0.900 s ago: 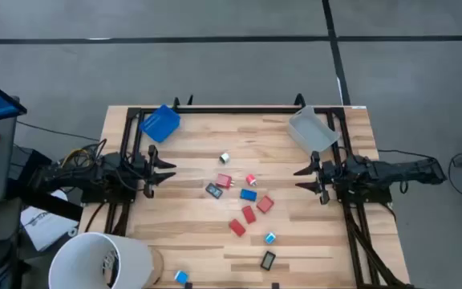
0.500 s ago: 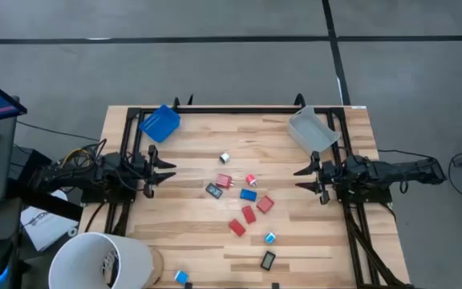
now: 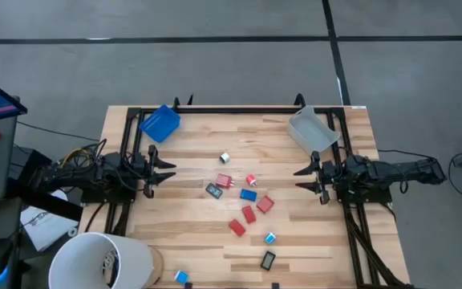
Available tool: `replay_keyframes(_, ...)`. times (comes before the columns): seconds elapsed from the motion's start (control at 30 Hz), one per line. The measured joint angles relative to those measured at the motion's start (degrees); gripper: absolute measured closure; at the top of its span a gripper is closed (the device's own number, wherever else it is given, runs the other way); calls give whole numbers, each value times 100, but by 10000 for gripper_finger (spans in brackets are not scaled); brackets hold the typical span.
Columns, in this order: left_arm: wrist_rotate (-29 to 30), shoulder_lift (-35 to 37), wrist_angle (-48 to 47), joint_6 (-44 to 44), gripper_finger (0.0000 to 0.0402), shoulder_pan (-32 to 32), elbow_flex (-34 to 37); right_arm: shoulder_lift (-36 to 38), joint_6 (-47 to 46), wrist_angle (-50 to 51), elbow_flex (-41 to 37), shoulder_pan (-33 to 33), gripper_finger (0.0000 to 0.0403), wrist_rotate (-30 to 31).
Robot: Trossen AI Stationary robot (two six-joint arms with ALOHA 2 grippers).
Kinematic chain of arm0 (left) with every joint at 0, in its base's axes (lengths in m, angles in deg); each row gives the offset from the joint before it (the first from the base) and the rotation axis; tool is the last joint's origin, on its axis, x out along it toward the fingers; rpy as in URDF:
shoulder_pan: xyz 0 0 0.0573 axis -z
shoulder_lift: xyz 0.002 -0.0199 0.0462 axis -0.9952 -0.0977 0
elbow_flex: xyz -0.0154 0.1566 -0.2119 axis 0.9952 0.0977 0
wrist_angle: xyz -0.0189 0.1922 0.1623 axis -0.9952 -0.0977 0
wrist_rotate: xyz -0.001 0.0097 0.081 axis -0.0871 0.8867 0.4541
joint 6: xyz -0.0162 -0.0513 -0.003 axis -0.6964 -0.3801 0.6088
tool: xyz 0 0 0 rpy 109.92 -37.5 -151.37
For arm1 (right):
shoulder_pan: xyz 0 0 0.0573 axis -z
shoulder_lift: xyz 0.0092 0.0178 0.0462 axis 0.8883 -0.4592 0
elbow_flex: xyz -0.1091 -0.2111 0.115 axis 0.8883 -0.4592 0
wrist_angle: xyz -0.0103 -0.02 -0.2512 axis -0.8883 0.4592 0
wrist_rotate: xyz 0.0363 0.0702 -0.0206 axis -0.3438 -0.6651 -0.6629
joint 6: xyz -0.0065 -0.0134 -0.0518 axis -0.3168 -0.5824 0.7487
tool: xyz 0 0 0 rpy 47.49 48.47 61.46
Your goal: Pick & Place Office items
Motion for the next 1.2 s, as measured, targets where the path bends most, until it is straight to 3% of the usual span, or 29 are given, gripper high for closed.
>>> replay_keyframes(0.83,0,-2,12,5,284,1,0,0,1,-2,0,1,232,1)
replay_keyframes(0.93,325,-7,338,76,284,1,0,0,1,-2,0,1,232,0)
replay_keyframes(1.0,676,-9,658,-630,284,0,0,1,0,-2,-1,0,232,2)
replay_keyframes(1.2,1827,-9,1905,-3888,284,0,1,1,2,0,-1,1,232,1)
